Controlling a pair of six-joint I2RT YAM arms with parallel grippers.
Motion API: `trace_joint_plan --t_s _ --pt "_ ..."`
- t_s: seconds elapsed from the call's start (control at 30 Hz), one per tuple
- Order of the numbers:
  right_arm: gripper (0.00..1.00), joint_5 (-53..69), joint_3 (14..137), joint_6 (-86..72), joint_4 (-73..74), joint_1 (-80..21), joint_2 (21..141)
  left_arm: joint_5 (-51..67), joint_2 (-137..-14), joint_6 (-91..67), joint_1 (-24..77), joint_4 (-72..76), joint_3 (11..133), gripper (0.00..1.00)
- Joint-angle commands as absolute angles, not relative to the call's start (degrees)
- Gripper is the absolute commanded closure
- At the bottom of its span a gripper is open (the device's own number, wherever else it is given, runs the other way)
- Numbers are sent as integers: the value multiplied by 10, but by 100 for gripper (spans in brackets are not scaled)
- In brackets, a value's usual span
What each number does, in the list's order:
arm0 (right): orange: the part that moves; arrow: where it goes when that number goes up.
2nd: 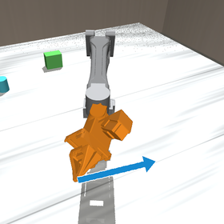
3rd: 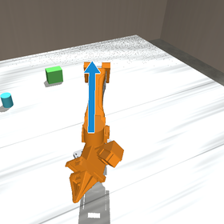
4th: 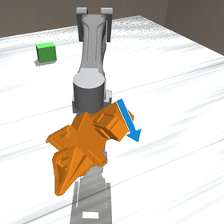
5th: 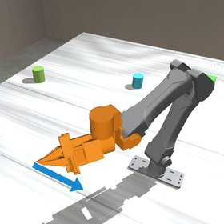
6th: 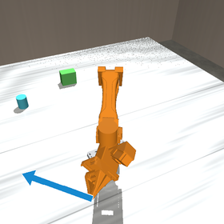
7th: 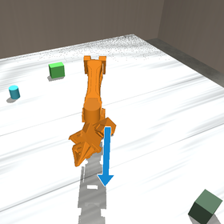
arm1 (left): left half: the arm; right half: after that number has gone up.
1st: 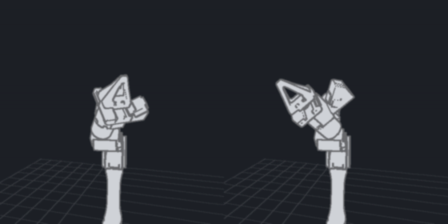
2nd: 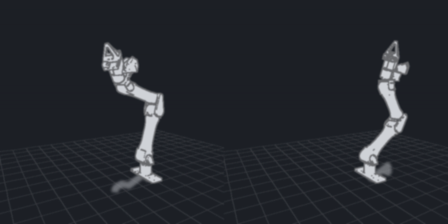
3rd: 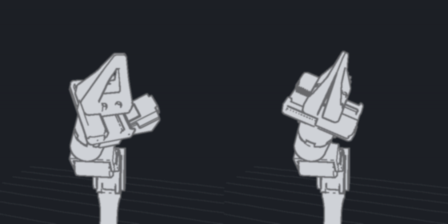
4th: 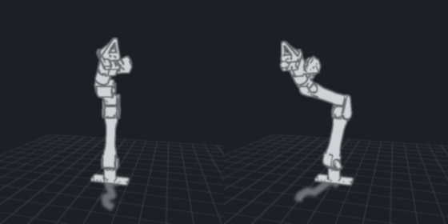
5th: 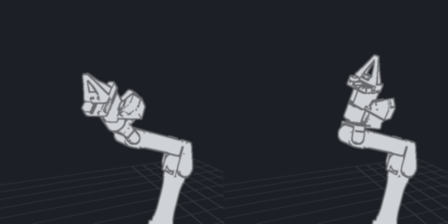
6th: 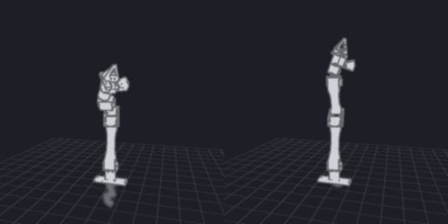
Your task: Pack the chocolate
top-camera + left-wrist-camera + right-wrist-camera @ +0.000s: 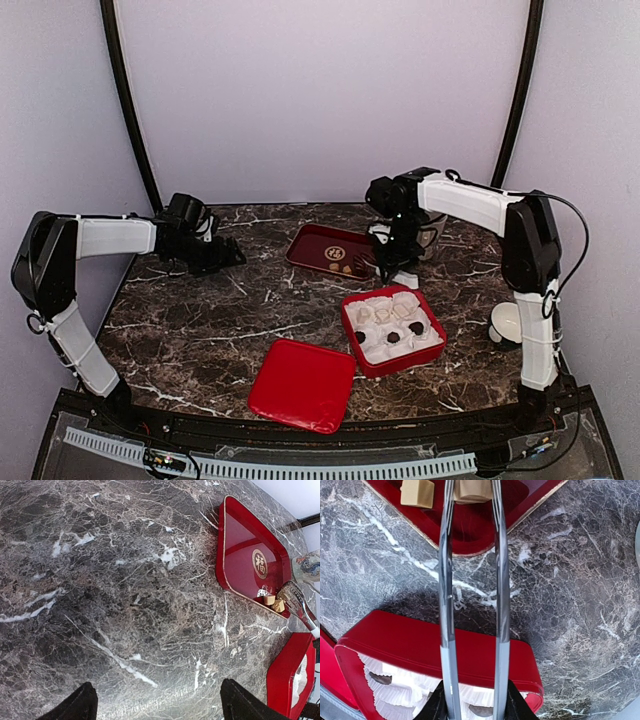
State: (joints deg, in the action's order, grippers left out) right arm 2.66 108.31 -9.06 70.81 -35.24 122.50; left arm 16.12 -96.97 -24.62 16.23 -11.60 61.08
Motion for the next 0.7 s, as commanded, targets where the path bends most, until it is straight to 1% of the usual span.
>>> trace_joint_plan --t_s 0.0,0.4,0.67 --pt "80 39 1104 -92 708 -356 1217 169 -969 -240 158 -114 629 12" --pt "83 56 1084 -110 691 -344 1163 162 -954 -244 158 -119 620 12" --pt "84 58 1039 -119 694 -333 1100 162 -942 -238 157 -127 617 9"
